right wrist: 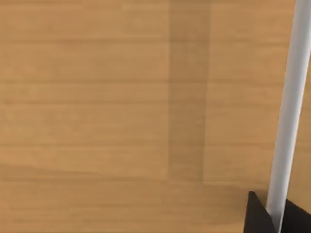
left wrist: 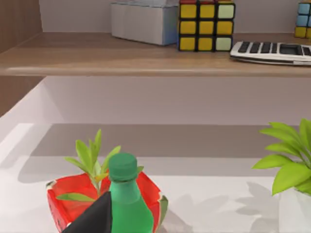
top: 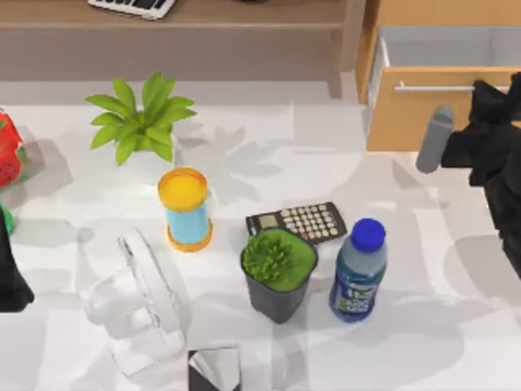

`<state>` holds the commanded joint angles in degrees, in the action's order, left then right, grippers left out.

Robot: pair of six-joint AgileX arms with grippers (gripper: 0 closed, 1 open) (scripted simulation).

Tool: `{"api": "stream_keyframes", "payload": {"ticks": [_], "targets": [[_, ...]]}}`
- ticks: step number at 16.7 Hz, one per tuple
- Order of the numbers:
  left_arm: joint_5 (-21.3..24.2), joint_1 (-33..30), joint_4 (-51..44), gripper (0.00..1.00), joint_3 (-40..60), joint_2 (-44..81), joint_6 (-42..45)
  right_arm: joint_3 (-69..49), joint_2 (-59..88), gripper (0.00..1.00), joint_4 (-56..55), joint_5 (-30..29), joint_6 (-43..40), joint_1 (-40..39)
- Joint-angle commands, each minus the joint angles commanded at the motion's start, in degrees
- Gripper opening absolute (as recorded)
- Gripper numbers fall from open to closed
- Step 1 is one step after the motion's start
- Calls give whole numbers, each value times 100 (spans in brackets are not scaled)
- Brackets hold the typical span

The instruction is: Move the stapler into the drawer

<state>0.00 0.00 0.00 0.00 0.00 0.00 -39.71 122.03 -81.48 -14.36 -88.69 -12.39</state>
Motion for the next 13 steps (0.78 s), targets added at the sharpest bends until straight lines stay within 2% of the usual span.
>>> {"api": "stream_keyframes", "payload": {"ticks": [5,13], "targets": [[0,0,0,100,0,0,0,-688,258,0,412,123,-24,119],[0,0,0,100,0,0,0,-1006,353,0,565,142,-14,153]]}}
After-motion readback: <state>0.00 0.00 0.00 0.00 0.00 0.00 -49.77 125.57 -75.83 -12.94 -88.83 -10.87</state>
